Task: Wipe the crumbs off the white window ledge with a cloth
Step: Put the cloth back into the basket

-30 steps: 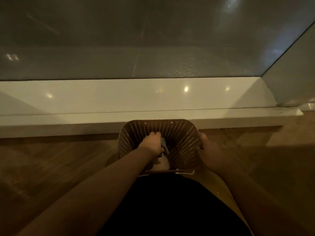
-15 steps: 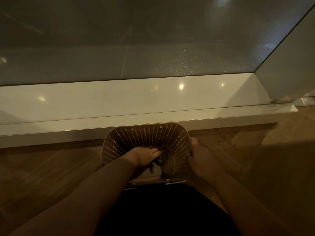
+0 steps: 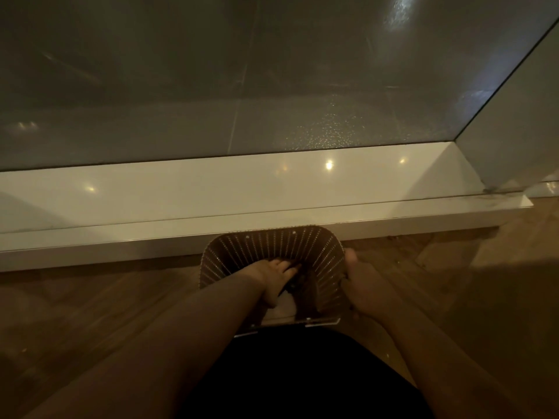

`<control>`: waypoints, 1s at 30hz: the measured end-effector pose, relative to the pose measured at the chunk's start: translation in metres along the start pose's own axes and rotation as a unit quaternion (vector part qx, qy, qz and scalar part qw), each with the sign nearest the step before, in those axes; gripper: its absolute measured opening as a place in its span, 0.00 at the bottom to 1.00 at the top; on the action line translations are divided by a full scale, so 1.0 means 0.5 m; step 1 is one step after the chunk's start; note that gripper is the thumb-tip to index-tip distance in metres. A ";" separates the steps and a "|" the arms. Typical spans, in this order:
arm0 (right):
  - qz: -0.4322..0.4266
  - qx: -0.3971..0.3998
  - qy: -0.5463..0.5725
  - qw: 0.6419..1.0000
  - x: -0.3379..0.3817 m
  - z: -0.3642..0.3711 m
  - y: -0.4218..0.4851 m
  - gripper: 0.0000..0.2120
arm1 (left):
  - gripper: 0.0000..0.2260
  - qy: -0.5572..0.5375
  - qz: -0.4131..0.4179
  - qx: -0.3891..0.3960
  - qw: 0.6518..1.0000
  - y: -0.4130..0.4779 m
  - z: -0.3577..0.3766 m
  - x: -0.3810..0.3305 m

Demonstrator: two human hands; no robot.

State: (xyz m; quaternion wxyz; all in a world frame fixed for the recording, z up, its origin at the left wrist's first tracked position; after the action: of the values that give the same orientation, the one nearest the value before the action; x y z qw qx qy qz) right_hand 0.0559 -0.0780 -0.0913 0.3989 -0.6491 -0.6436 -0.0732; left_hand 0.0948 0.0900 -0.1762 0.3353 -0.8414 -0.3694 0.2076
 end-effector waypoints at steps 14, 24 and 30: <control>0.021 -0.039 0.043 0.998 0.040 -0.021 -0.084 0.08 | 0.19 -0.105 -0.106 -0.294 0.944 -0.241 -0.085 0.038; 0.082 -0.141 0.106 0.981 0.034 -0.035 -0.170 0.10 | 0.28 -0.413 -0.225 -0.315 0.824 -0.330 -0.056 0.038; 0.159 -0.197 0.155 0.955 -0.013 -0.044 -0.231 0.07 | 0.12 -0.325 -0.193 -0.330 0.865 -0.287 -0.150 0.006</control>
State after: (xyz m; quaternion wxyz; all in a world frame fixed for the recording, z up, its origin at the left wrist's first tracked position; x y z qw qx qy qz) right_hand -0.0393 -0.1135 -0.0318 0.3645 -0.7894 -0.4352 -0.2337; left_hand 0.0722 0.1333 -0.0220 -0.0676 -0.6997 -0.6596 0.2660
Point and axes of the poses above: each hand's wrist, its own y-axis towards the middle knuckle, its own z-axis out of the palm, x = y × z, the point moved 4 cm from there along y, towards the middle knuckle, and after that the axes turned 1 degree about -y, right-handed, at the moved point
